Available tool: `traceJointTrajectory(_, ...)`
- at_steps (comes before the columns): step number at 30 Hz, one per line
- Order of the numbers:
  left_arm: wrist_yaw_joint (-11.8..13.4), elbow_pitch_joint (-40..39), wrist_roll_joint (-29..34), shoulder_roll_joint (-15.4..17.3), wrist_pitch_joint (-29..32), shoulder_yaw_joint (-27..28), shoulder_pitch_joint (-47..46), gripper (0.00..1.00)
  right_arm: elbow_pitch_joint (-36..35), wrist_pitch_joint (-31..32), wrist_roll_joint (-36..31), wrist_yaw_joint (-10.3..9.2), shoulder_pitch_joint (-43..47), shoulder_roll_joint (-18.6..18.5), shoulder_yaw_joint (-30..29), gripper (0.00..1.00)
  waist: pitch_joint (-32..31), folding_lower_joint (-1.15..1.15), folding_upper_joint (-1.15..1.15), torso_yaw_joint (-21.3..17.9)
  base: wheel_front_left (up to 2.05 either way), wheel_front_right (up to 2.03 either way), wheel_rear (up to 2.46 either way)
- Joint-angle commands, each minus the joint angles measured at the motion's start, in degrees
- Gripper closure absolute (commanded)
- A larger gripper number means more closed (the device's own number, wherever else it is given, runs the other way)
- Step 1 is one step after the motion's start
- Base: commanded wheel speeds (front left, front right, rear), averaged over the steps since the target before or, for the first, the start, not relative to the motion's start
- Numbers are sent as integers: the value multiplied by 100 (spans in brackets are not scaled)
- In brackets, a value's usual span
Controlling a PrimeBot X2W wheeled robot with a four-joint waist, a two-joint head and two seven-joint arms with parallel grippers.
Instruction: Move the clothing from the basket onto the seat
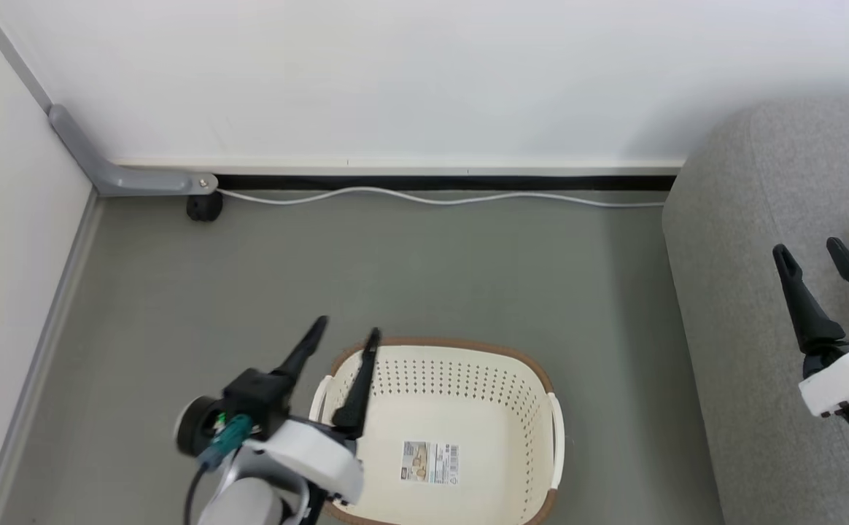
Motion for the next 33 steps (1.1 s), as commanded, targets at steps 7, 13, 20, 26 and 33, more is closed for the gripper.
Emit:
traceJointTrajectory(7,191,-449,443,72,-34,1246,539,0,-427,-35,-729,17,550,413,-636,0,-311,0,0,16,0,0,0)
traceJointTrajectory(13,256,-559,714,26,-34,1751,1005,0,-610,-35,-1241,17,936,858,-951,0,-476,0,0,-47,0,0,0)
traceJointTrajectory(20,242,-613,824,-18,-34,2123,1344,0,-693,-35,-1659,17,1284,1203,-1142,0,-608,0,0,-84,0,0,0)
traceJointTrajectory(26,172,-715,836,-49,-34,2274,1521,0,-693,-35,-1854,17,1459,1355,-1153,0,-662,0,0,-119,0,0,0)
traceJointTrajectory(33,136,-789,718,-60,-34,2327,1643,0,-652,-35,-1932,17,1527,1430,-1158,0,-697,0,0,-183,0,0,0)
